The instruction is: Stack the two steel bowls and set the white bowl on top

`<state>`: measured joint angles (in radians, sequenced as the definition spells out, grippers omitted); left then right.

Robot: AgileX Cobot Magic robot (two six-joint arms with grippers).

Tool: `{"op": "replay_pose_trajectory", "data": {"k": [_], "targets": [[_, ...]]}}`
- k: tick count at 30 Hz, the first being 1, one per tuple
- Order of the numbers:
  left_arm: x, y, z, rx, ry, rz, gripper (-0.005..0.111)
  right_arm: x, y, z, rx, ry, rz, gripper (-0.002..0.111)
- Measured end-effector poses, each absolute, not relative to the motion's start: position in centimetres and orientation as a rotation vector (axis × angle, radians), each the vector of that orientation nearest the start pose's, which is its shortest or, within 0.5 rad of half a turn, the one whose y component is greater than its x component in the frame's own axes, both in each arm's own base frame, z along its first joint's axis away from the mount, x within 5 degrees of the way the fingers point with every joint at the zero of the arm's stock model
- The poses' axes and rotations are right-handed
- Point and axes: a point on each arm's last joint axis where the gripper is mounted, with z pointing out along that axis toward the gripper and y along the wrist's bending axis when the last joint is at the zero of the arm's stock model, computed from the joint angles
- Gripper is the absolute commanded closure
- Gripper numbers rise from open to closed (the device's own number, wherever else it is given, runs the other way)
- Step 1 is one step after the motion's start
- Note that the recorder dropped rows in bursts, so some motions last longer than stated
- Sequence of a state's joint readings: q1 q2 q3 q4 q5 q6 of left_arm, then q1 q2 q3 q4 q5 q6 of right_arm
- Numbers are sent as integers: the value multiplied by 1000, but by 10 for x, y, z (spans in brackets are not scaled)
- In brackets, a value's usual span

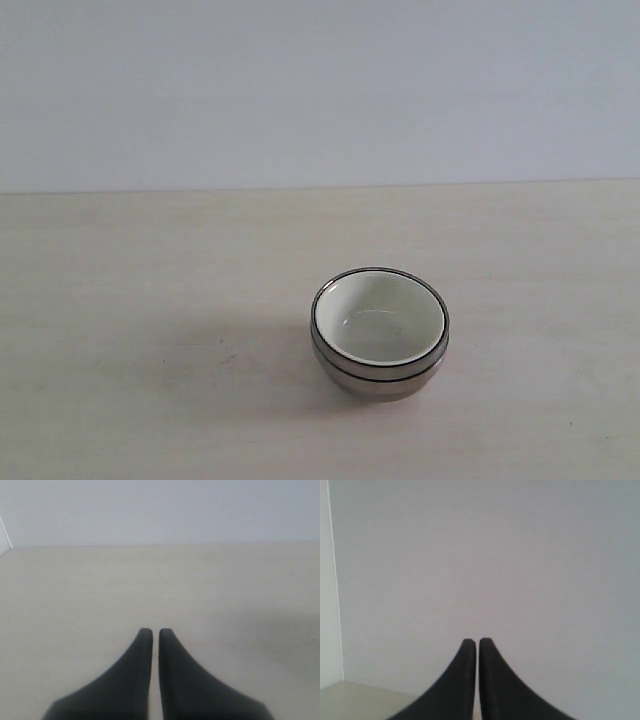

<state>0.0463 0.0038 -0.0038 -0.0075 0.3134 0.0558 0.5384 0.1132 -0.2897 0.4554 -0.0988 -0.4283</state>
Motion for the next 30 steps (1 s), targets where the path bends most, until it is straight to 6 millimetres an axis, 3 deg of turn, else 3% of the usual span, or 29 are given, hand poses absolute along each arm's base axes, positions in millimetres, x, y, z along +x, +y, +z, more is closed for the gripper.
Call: {"op": "replay_pose_trajectory", "data": {"k": [11, 25, 30], "targets": [[54, 2, 186, 4, 1797, 66, 103, 36, 15, 312, -254, 1138, 439, 108], [54, 2, 186, 4, 1797, 66, 103, 49, 1, 252, 30, 1296, 137, 108], [54, 2, 186, 4, 1797, 66, 103, 50, 1, 248, 38, 1325, 138, 108]]}}
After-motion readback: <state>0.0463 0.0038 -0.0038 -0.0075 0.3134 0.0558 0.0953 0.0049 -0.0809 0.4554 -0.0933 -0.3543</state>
